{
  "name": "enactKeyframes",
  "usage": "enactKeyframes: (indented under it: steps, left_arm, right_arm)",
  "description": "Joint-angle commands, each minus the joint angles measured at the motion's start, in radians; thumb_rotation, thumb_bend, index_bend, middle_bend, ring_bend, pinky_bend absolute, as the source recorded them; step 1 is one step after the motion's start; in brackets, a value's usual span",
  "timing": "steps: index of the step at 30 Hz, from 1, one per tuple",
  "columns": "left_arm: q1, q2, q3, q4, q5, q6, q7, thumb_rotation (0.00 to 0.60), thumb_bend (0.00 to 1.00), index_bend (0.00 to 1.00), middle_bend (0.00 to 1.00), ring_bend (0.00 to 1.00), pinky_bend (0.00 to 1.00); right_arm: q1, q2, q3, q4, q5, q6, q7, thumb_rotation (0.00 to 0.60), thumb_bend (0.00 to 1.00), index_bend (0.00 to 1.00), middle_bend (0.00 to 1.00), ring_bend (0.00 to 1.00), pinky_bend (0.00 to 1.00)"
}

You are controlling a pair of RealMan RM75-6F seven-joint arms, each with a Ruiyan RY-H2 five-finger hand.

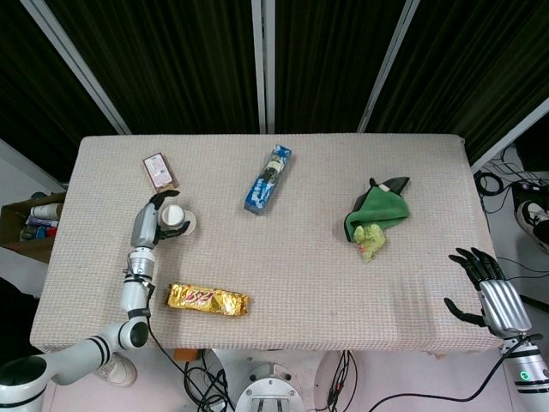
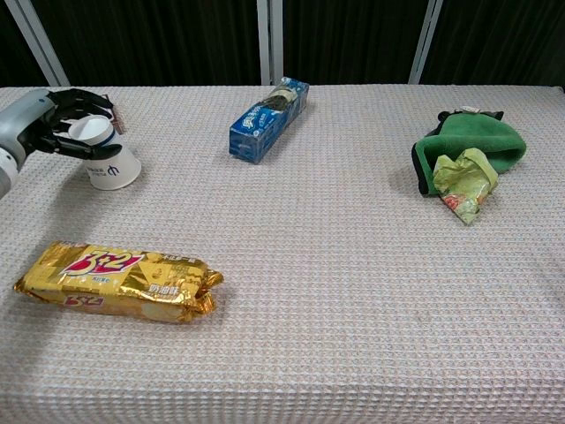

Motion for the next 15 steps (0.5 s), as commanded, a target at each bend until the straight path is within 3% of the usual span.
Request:
enactKeyframes:
  steps: [1, 5, 11, 15]
  left_arm:
    - [0.032, 0.06, 0.019, -0.08, 0.04, 0.065, 0.057, 0.6, 0.22, 0.2, 0.19, 0.12, 0.16]
    - [0.083, 0.188, 0.054, -0.228, 0.085, 0.138, 0.181, 0.6, 0.22, 0.2, 0.19, 0.12, 0.16]
    - [0.18, 0.424, 0.135, -0.447, 0.106, 0.235, 0.486, 0.6, 0.22, 0.21, 0.19, 0.12, 0.16]
    - [0.262, 0.542, 0.2, -0.546, 0.136, 0.313, 0.581, 0.6, 0.22, 0.23, 0.19, 0.12, 0.16]
  right_arm:
    - [-0.001, 0.002, 0.0, -0.001, -0.001, 0.003, 0.0, 0.6, 0.21, 0.17, 0.12, 0.01, 0.08]
    - [-0.001, 0.012, 0.003, 0.0, 0.001, 0.006, 0.006, 0.6, 0.21, 0.17, 0.12, 0.01, 0.08]
    - [0.006, 0.038, 0.003, 0.005, -0.005, 0.001, 0.055, 0.6, 0.21, 0.17, 0.12, 0.01, 0.08]
    - [0.01, 0.043, 0.006, 0.017, -0.008, 0.004, 0.072, 0.6, 0.21, 0.17, 0.12, 0.01, 0.08]
